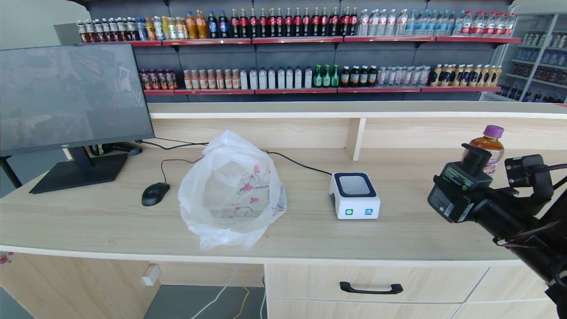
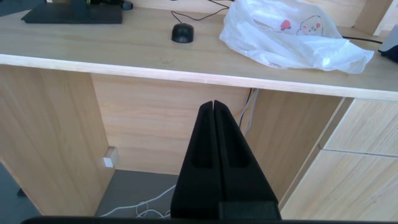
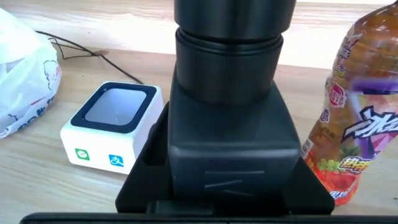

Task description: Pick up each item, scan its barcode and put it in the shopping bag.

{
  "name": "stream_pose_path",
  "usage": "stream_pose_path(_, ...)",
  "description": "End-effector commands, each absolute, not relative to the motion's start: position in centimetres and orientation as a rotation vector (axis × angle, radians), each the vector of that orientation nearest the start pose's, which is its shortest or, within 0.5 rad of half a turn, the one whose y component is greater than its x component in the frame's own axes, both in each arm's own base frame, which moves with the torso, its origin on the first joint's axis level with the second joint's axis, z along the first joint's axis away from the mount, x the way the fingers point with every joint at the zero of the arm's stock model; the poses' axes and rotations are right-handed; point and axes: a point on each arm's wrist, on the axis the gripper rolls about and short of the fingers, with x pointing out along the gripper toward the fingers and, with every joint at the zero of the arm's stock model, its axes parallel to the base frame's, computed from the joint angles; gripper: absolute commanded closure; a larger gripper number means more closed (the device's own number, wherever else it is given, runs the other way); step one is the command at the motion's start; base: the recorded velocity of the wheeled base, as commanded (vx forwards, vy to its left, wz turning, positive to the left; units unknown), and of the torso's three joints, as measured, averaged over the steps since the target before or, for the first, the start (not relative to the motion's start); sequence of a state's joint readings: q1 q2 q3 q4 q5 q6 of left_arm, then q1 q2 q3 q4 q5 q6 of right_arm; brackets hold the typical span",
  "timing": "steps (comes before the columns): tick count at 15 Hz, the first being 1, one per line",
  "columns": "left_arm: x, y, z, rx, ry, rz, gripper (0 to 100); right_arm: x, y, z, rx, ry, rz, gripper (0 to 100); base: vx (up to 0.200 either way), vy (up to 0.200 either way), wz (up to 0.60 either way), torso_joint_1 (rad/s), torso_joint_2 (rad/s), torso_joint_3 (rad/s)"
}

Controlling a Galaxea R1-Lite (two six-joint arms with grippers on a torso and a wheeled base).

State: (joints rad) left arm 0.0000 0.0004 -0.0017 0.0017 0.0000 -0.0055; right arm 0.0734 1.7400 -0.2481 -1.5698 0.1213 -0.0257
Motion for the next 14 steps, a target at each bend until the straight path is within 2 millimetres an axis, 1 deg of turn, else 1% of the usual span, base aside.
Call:
stream_pose_path(1, -2.3, 0.0, 7.6, -0.006, 0.000, 0.000, 100, 19.4, 1.7, 15.4, -0.031, -0.156, 0.195, 100, 0.000, 0.000, 0.00, 0.000, 0.00, 0.000)
stream_pose_path(3, -2.3, 0.0, 7.6, -0.006, 0.000, 0.000, 100, 17.1, 1.6, 15.5, -0.030, -0.168, 0.197, 100, 0.000, 0.000, 0.00, 0.000, 0.00, 0.000)
stream_pose_path(4, -2.3, 0.0, 7.6, -0.006, 0.000, 0.000, 100, 16.3, 1.5, 15.4, -0.028, -0.165, 0.200, 100, 0.000, 0.000, 0.00, 0.000, 0.00, 0.000)
stream_pose_path(5, -2.3, 0.0, 7.6, -0.006, 0.000, 0.000, 100, 16.0, 1.5, 15.3, -0.028, -0.165, 0.202, 100, 0.000, 0.000, 0.00, 0.000, 0.00, 0.000)
stream_pose_path(6, -2.3, 0.0, 7.6, -0.006, 0.000, 0.000, 100, 15.3, 1.6, 15.4, -0.028, -0.175, 0.212, 100, 0.000, 0.000, 0.00, 0.000, 0.00, 0.000)
stream_pose_path(7, -2.3, 0.0, 7.6, -0.006, 0.000, 0.000, 100, 14.8, 2.0, 15.8, -0.026, -0.203, 0.242, 100, 0.000, 0.000, 0.00, 0.000, 0.00, 0.000)
stream_pose_path(10, -2.3, 0.0, 7.5, -0.006, 0.002, 0.000, 100, 14.5, 2.3, 16.0, -0.025, -0.217, 0.265, 100, 0.000, 0.000, 0.00, 0.000, 0.00, 0.000)
stream_pose_path(14, -2.3, 0.0, 7.6, -0.006, 0.000, 0.000, 100, 14.0, 4.1, 16.2, 0.047, -0.219, 0.398, 100, 0.000, 0.000, 0.00, 0.000, 0.00, 0.000)
